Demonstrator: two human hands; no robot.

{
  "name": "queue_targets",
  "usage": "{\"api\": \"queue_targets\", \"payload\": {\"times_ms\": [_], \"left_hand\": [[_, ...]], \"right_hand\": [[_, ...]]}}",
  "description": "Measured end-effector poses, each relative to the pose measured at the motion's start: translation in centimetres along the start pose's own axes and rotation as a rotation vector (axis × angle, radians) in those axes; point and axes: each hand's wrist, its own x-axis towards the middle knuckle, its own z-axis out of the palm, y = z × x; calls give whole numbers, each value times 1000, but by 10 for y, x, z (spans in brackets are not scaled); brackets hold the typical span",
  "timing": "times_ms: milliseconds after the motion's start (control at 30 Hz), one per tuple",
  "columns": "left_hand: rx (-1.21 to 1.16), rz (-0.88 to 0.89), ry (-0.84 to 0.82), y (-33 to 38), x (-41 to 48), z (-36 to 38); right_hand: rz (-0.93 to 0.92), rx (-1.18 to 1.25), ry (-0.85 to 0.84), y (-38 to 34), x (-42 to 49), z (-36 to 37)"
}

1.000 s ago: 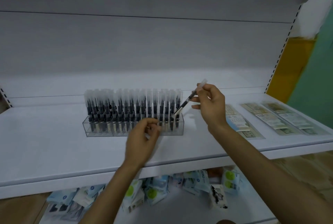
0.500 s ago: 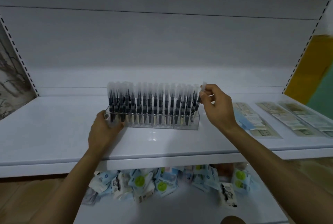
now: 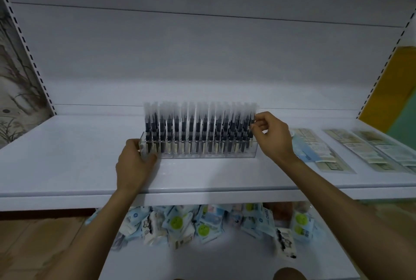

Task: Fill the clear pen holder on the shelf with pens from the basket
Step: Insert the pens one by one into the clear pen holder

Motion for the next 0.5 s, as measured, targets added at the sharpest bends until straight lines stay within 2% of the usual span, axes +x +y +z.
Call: {"api": "queue_targets", "payload": {"times_ms": [500], "left_hand": [[16, 28, -48, 6, -9, 2]], "right_hand": [[143, -19, -6, 0, -7, 6]]}}
